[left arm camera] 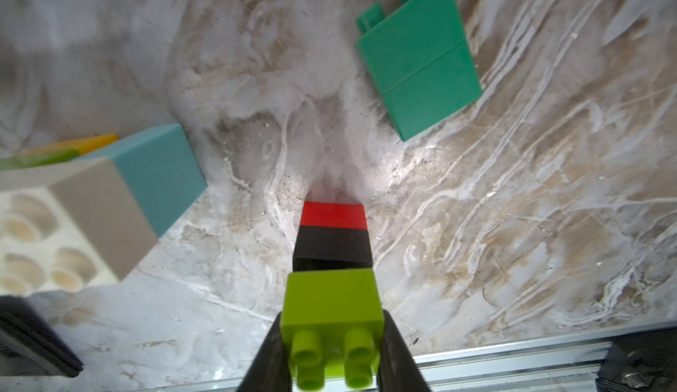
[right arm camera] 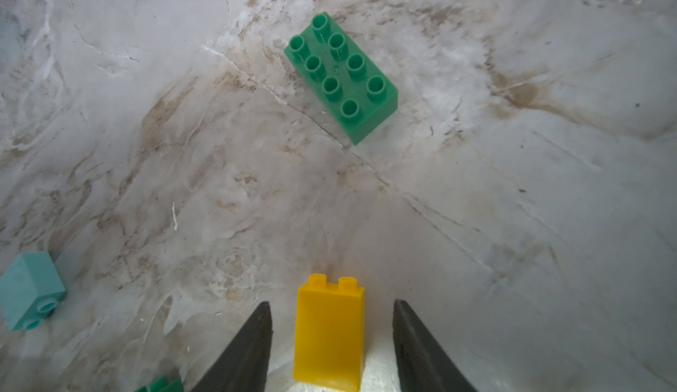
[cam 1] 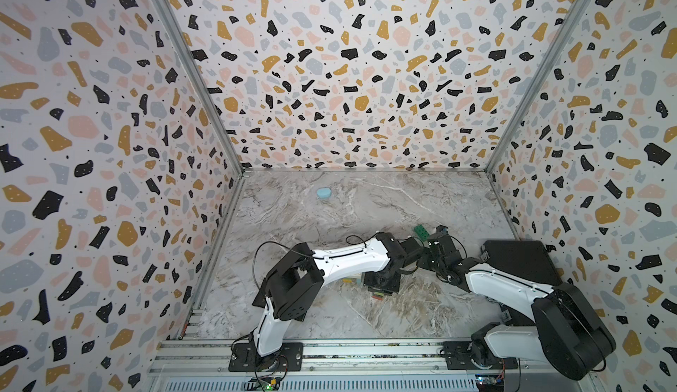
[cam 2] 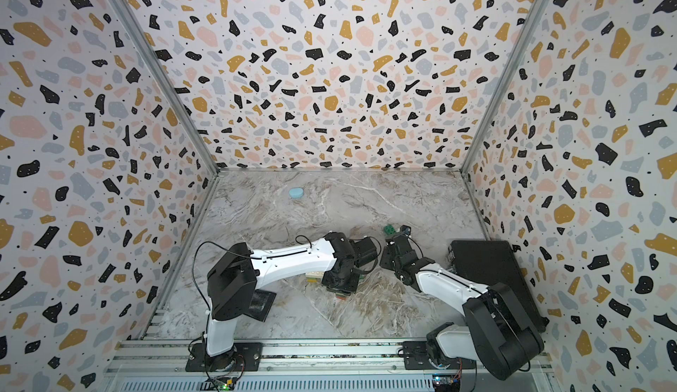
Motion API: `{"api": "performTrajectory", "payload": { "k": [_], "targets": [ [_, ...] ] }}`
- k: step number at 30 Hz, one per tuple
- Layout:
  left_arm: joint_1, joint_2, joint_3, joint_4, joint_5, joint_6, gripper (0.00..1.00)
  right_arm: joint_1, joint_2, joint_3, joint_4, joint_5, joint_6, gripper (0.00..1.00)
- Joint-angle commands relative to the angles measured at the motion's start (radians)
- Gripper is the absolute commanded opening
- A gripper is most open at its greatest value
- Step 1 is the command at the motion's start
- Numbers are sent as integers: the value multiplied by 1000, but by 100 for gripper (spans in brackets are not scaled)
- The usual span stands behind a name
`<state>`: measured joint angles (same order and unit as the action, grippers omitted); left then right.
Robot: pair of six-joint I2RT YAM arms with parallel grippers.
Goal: Assemble the letter h with lego
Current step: Assemble the lego brick with the lego brick.
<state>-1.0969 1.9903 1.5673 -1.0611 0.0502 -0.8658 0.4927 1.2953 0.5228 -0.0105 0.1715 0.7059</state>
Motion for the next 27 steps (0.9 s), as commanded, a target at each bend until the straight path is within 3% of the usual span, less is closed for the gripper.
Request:
{"api": "performTrajectory", "payload": {
  "k": [1, 15, 22, 27],
  "targets": [
    [-4, 19, -30, 1, 21, 37, 0, -3, -4, 19, -19, 3, -11, 55],
    [7, 29, -88, 73, 113, 131, 0, -3, 0, 19, -17, 3, -13, 55],
    [17, 82, -65, 42, 98, 152, 0, -3, 0, 20, -19, 2, -14, 55],
    [17, 87, -82, 66, 81, 124, 21, -2, -1, 20, -18, 3, -14, 55]
  ]
}}
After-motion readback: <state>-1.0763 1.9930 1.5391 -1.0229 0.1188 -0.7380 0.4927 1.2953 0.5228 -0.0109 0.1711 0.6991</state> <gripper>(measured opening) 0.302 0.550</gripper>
